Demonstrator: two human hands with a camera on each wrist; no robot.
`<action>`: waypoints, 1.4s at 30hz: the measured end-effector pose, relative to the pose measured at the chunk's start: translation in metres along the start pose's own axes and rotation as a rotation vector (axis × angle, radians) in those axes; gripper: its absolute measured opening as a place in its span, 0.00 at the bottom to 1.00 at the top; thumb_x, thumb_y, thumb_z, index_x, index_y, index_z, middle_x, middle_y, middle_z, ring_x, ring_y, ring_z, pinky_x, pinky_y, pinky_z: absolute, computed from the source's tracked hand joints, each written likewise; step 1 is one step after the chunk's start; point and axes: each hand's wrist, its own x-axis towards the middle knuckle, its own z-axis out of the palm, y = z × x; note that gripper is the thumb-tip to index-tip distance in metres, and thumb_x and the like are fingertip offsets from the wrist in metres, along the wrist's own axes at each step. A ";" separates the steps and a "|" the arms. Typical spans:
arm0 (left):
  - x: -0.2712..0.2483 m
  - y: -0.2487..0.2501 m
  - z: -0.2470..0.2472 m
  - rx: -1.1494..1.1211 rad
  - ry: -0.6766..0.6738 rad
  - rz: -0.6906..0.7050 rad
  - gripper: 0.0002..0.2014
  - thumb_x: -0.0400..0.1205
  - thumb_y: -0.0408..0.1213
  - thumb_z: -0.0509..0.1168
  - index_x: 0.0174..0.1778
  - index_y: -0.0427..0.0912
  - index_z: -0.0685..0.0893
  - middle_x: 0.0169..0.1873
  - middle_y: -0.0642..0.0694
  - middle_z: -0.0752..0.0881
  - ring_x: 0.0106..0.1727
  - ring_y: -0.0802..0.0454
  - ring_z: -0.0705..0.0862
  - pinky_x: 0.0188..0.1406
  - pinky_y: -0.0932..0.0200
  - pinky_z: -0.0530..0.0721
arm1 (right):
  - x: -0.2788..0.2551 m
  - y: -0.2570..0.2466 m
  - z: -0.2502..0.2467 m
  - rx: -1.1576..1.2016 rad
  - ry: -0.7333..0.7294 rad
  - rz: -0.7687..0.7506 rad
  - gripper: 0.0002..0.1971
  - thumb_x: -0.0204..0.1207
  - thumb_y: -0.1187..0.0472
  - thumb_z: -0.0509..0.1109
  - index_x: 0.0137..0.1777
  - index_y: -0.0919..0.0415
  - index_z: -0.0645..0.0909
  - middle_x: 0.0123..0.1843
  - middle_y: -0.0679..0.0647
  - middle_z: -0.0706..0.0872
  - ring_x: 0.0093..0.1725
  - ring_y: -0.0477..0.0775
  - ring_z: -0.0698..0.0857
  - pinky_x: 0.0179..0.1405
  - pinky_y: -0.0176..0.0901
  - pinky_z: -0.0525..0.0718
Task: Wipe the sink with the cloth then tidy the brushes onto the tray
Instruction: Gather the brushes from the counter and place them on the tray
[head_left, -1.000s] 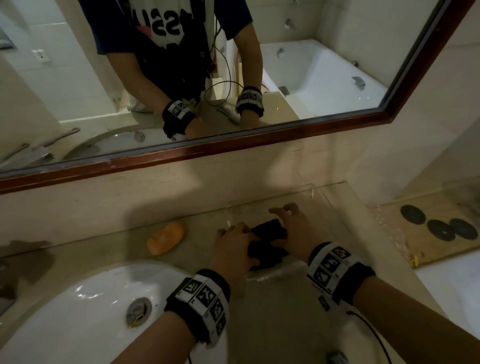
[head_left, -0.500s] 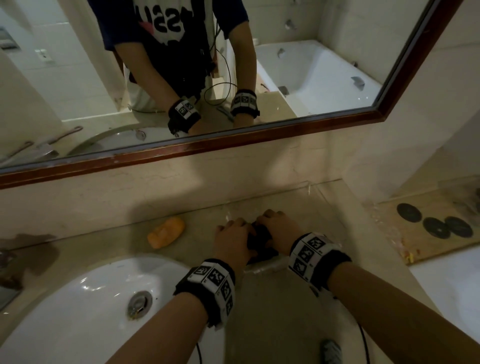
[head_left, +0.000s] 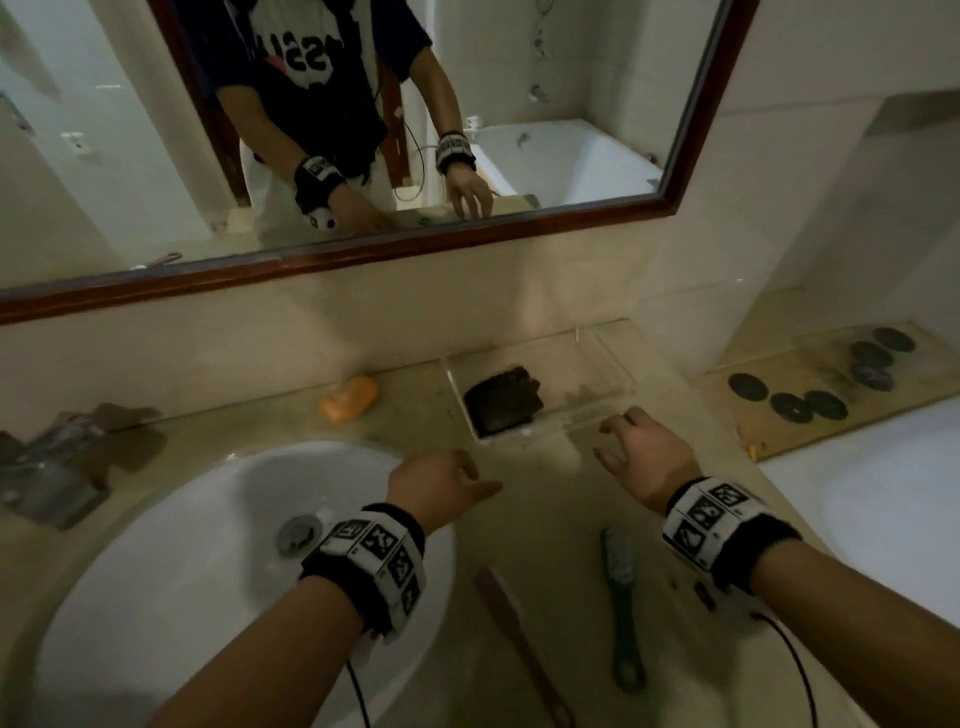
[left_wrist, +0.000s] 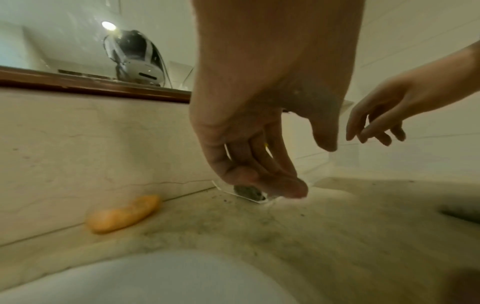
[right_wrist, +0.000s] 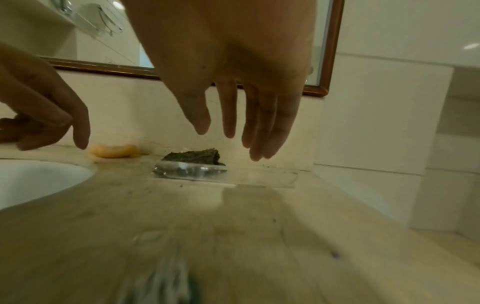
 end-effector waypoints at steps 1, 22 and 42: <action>-0.012 0.004 0.008 0.027 -0.029 0.002 0.26 0.75 0.66 0.61 0.54 0.49 0.85 0.43 0.50 0.88 0.45 0.51 0.86 0.50 0.56 0.84 | -0.014 0.001 0.002 -0.023 -0.053 0.024 0.22 0.83 0.48 0.58 0.73 0.57 0.70 0.72 0.58 0.74 0.66 0.60 0.80 0.60 0.46 0.79; -0.045 0.021 0.063 -0.445 0.006 -0.070 0.11 0.73 0.34 0.66 0.49 0.42 0.74 0.43 0.38 0.85 0.49 0.37 0.88 0.47 0.48 0.88 | -0.069 -0.028 0.068 0.013 -0.228 0.116 0.37 0.80 0.64 0.63 0.84 0.56 0.47 0.80 0.64 0.59 0.75 0.65 0.68 0.73 0.52 0.72; 0.022 0.047 0.014 -0.496 0.229 0.008 0.17 0.78 0.31 0.65 0.62 0.43 0.74 0.44 0.42 0.85 0.44 0.45 0.85 0.37 0.58 0.81 | 0.020 -0.006 0.016 0.110 -0.215 0.106 0.34 0.71 0.61 0.73 0.75 0.62 0.62 0.72 0.66 0.68 0.71 0.67 0.70 0.67 0.52 0.76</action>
